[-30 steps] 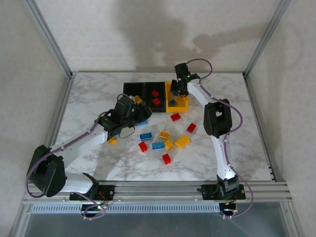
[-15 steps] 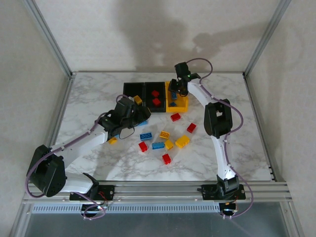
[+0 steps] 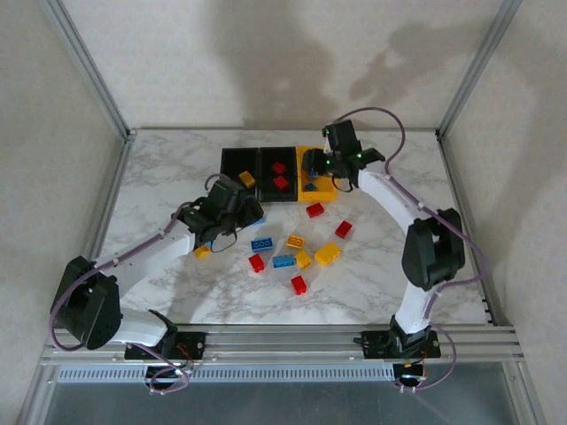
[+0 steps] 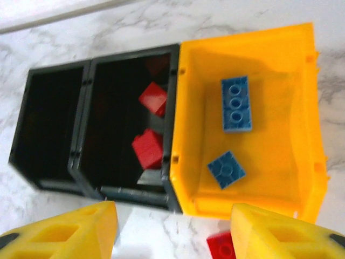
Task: Sort the legos into containers by color
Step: Pick up the lego from the center of the table.
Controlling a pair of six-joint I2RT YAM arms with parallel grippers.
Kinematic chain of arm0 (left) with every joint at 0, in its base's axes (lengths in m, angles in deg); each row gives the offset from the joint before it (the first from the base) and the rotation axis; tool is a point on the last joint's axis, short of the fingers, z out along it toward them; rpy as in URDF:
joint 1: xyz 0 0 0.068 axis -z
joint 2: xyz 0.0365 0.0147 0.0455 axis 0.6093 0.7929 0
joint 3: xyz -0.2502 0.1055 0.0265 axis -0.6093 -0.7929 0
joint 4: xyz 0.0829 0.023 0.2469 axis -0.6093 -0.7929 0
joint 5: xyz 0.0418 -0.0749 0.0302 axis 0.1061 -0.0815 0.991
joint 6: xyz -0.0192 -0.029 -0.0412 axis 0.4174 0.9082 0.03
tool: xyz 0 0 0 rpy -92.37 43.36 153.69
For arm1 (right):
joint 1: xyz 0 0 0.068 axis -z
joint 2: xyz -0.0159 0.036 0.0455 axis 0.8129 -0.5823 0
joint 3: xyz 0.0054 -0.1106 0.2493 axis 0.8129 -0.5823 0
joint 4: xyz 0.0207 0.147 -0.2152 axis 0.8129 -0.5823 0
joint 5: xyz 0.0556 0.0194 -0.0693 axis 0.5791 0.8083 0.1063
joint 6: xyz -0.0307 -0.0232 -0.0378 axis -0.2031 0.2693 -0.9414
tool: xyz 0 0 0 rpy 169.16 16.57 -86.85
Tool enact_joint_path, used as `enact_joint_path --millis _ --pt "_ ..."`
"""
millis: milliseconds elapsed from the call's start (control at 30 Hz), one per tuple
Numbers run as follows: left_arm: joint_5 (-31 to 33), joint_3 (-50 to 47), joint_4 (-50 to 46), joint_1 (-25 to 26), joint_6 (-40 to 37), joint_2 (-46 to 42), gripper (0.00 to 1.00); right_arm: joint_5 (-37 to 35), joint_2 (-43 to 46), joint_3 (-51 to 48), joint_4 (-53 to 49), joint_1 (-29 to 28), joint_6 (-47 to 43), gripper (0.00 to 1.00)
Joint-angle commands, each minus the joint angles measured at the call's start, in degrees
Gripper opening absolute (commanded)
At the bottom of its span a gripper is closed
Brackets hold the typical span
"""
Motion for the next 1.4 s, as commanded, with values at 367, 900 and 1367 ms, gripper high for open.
enact_joint_path --millis 367,900,1367 --pt "-1.0 -10.1 -7.9 -2.3 0.4 -10.8 0.67 2.1 6.9 -16.4 2.1 -11.9 0.5 0.73" --pt "-2.7 -19.3 -11.7 -4.2 5.1 -24.2 0.69 -0.4 -10.4 -2.5 -6.7 -23.2 3.6 0.84" --pt "-2.6 -22.3 -12.1 -4.7 7.4 -29.0 0.69 -2.8 -20.8 4.6 -10.9 -26.5 4.5 0.80"
